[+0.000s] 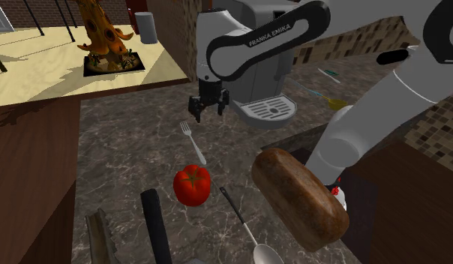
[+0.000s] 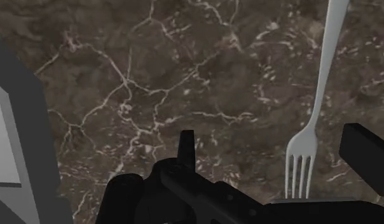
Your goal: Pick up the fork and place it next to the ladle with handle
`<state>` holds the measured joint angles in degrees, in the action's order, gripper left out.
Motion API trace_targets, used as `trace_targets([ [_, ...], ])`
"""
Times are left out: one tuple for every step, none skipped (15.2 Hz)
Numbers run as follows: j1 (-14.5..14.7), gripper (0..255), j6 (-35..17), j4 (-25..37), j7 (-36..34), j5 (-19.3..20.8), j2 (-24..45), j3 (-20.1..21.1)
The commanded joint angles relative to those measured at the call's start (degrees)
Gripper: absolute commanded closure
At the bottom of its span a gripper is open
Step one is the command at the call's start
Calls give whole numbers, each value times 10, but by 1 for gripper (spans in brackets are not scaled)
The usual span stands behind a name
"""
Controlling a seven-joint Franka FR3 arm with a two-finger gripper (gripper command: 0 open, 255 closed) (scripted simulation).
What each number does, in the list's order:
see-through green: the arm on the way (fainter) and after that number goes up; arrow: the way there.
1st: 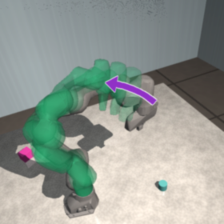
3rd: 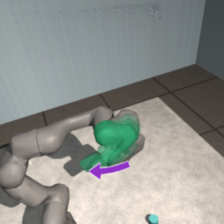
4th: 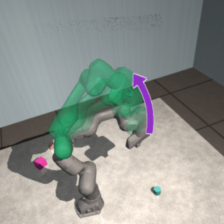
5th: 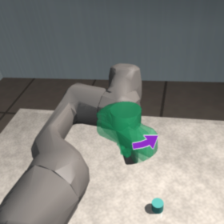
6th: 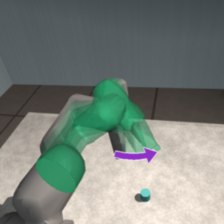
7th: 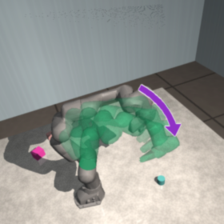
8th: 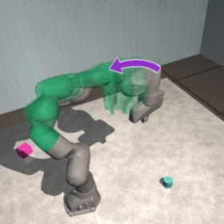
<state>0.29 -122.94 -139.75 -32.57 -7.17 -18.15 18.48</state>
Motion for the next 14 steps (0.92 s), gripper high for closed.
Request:
trace_targets([
  [-5, 0, -34, 16, -40, 14, 41, 18],
  [-8, 0, -49, 27, -62, 25, 63, 27],
  [-10, 0, -63, 39, -84, 37, 86, 34],
  [-12, 0, -75, 52, -106, 51, 110, 41],
  [-14, 0, -87, 66, -130, 67, 133, 47],
  [-14, 0, -97, 81, -154, 84, 157, 52],
  [-14, 0, -100, 86, -163, 91, 165, 52],
  [-13, 0, -108, 84, -165, 94, 171, 52],
  [-13, 0, -115, 81, -167, 97, 176, 52],
  [-14, 0, -123, 79, -170, 101, 182, 52],
  [-14, 0, -130, 76, -173, 105, 188, 52],
  [-14, 0, -138, 74, -175, 109, 194, 52],
  [-14, 0, -145, 72, -178, 113, 200, 51],
  [-14, 0, -157, 70, -183, 119, 210, 51],
])
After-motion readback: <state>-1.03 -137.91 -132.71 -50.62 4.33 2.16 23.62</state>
